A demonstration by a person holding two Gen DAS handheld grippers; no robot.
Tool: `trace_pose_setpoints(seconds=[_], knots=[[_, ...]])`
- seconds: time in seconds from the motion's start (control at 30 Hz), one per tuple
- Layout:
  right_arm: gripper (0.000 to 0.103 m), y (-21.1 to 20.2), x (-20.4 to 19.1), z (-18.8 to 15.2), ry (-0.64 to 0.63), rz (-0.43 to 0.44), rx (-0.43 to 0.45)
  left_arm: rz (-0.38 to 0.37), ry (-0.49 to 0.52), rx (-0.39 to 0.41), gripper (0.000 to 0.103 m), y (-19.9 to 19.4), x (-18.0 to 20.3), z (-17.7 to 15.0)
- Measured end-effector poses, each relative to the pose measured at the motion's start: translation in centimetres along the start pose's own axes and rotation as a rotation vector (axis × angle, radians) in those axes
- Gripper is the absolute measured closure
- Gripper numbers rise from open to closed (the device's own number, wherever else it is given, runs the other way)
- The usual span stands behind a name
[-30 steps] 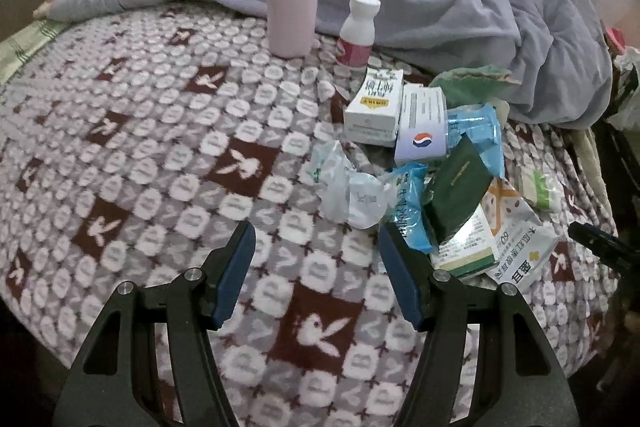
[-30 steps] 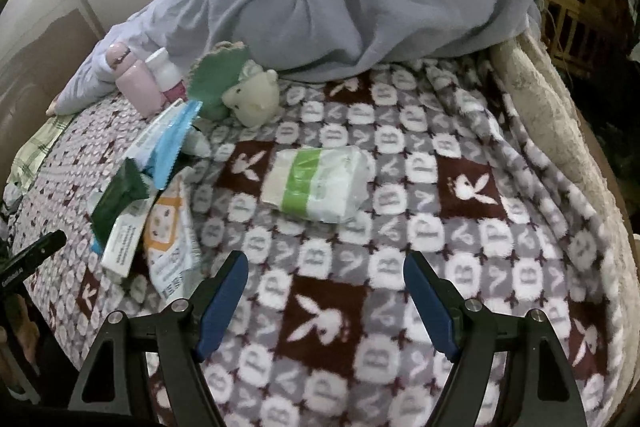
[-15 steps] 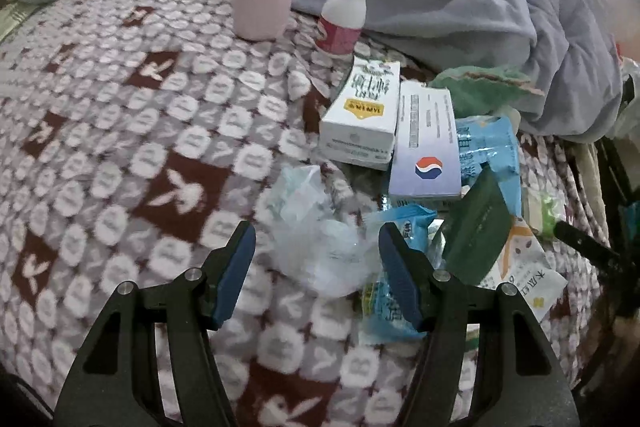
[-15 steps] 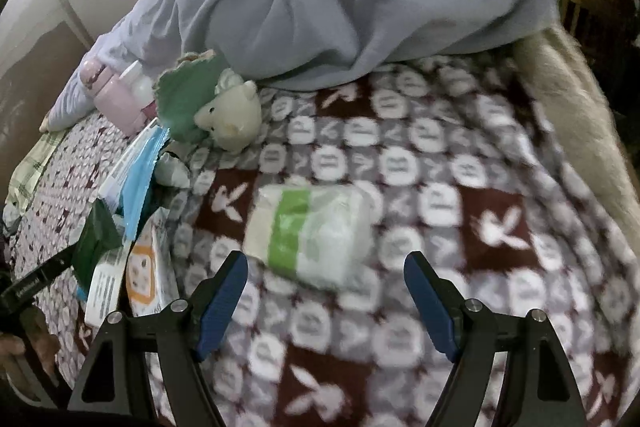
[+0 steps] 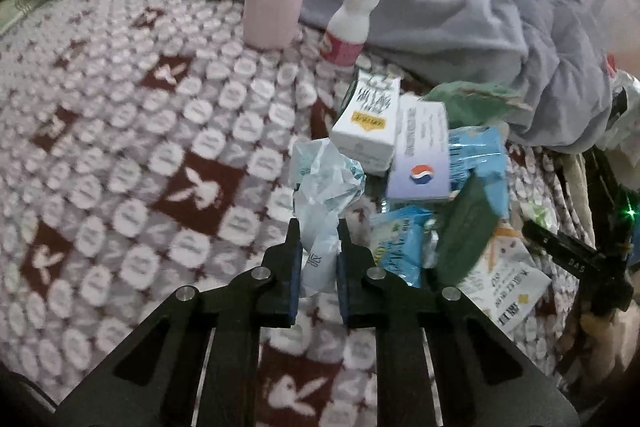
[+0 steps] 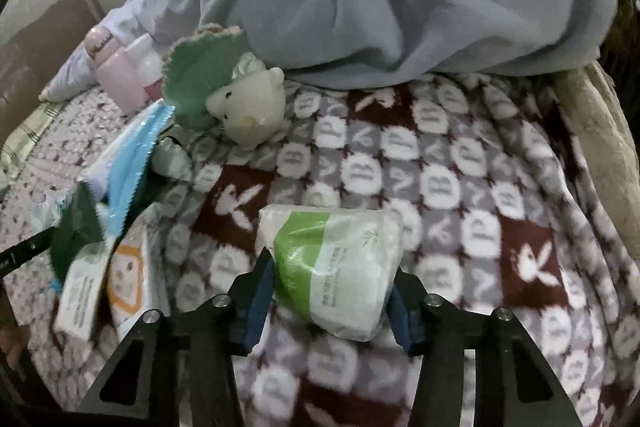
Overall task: Collect trash
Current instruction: 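Grasp the clear plastic wrapper with the left tool while the right tool grasps the white-green packet, then carry both items over the white bucket and open both tools to drop them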
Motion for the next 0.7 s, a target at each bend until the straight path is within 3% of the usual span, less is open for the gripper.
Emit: trace_pose_setpoints(seconds=[0.23, 0.7], knots=[[0.055, -5.8, 1.7, -1.9, 0.035, 0.048, 0.072, -0.056, 0.100, 0.042, 0.091, -3.6, 4.9, -1.3], [0.055, -14.4, 6.0, -6.2, 0.091, -0.035, 0.159, -0.179, 0.303, 0.034, 0.091, -4.4, 19.6, -6.8]])
Point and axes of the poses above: each gripper's, at about its wrist camera, not at the fingertips, and y roughly the way its jaws point, x to its right, z to its top, the point moved 1 cm from there along y, roughly the way its jaws point, and after that the axes turned 9 degrees about -y, right-handed, at the moved point
